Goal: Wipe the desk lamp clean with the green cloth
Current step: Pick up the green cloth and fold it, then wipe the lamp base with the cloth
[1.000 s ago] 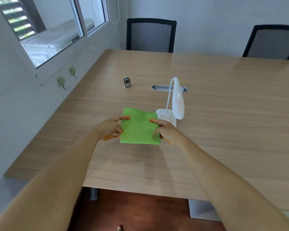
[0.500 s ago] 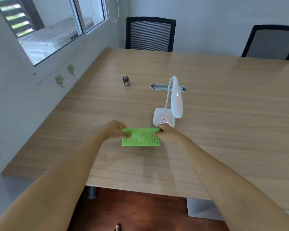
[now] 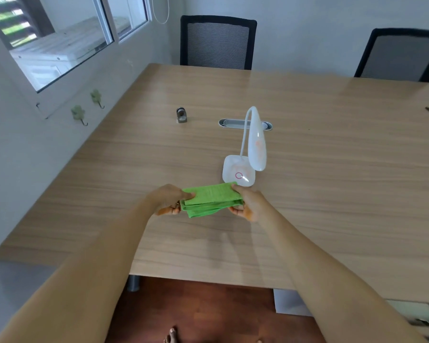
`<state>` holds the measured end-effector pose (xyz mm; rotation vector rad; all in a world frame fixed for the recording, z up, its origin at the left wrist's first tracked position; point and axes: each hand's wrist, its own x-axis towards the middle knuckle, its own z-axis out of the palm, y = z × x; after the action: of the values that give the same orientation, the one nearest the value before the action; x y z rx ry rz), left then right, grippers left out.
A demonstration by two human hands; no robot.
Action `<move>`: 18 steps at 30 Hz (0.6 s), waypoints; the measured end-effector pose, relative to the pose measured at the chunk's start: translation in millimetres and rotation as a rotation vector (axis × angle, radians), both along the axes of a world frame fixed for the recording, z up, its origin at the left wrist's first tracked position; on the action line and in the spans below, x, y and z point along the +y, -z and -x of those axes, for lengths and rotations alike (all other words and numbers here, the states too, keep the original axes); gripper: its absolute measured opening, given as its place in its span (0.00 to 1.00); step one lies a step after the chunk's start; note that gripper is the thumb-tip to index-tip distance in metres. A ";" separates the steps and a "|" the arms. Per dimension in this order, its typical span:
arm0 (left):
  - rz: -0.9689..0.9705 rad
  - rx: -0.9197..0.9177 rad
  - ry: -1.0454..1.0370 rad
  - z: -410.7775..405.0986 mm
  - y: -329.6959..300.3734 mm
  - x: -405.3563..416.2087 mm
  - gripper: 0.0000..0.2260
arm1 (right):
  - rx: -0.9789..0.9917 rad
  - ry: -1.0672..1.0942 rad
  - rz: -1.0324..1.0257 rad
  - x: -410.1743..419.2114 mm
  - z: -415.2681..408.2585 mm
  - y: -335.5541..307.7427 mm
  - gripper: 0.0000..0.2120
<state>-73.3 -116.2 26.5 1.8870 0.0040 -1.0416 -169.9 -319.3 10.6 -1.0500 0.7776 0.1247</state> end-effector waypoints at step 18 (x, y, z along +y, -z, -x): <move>-0.243 -0.319 0.342 -14.6 23.3 -42.4 0.19 | -0.145 0.277 0.045 -66.1 17.1 -9.6 0.17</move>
<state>-58.7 -158.7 3.2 2.3149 -0.4050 -0.9836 -187.0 -385.4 20.1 -0.9725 0.7882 -0.2044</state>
